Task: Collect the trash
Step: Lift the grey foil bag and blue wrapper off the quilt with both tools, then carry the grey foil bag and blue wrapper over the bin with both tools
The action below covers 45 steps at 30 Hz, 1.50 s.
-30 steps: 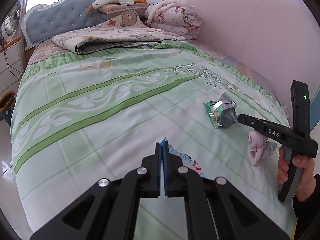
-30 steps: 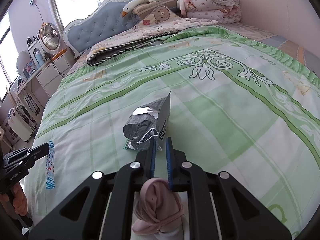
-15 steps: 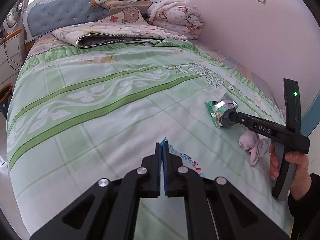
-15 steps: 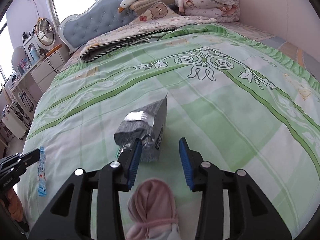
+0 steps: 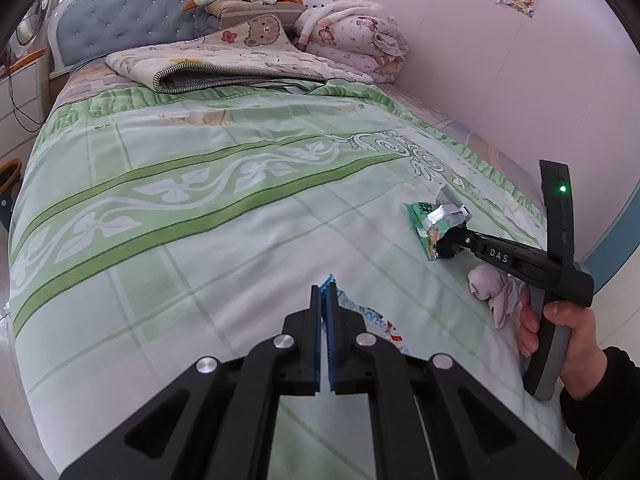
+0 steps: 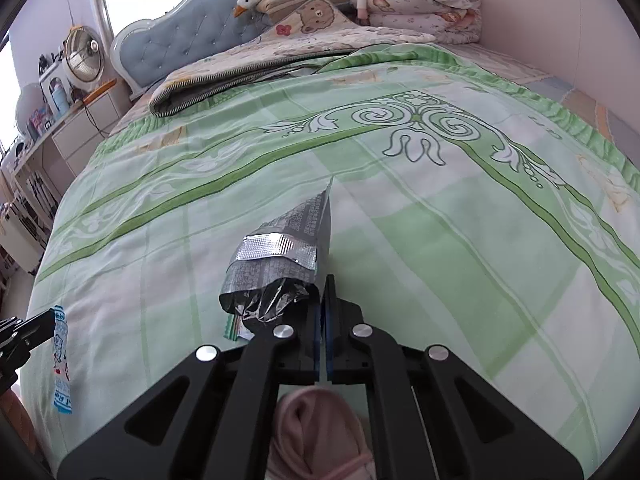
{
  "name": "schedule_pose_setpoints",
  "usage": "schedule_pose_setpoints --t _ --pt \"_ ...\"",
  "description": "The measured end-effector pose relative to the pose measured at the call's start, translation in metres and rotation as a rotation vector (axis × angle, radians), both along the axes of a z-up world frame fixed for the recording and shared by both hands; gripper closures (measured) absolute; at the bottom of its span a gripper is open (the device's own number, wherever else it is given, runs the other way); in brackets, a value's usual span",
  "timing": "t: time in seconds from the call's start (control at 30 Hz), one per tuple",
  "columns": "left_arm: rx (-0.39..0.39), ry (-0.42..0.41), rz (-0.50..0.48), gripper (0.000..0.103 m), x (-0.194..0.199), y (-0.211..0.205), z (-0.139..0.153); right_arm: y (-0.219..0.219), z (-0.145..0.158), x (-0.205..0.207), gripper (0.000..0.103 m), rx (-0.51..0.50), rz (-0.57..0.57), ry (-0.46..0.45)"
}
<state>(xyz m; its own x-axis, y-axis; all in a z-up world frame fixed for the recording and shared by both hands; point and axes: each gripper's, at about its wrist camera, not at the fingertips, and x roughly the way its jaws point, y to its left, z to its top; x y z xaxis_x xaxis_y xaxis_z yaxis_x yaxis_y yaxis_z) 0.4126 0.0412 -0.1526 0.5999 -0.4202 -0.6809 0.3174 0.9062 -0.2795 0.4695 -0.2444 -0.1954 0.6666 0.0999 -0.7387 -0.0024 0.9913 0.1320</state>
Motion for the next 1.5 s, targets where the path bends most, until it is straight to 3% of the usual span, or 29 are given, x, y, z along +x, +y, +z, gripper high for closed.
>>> schedule_pose_setpoints --t 0.13,0.83,1.2,1.5 --pt "-0.006 -0.005 0.011 0.101 -0.005 0.004 0.008 -0.004 0.008 -0.02 0.103 0.002 0.014 -0.026" --pt "0.004 -0.092 0.026 0.101 -0.073 0.004 0.067 -0.021 0.019 -0.152 0.103 0.105 0.063 0.046" --pt "-0.001 -0.091 0.02 0.101 -0.124 -0.005 0.073 -0.032 0.024 -0.239 0.103 0.172 0.079 0.05" --pt "-0.012 -0.122 -0.009 0.101 -0.167 -0.021 0.086 -0.044 0.042 -0.312 0.103 0.214 0.085 -0.008"
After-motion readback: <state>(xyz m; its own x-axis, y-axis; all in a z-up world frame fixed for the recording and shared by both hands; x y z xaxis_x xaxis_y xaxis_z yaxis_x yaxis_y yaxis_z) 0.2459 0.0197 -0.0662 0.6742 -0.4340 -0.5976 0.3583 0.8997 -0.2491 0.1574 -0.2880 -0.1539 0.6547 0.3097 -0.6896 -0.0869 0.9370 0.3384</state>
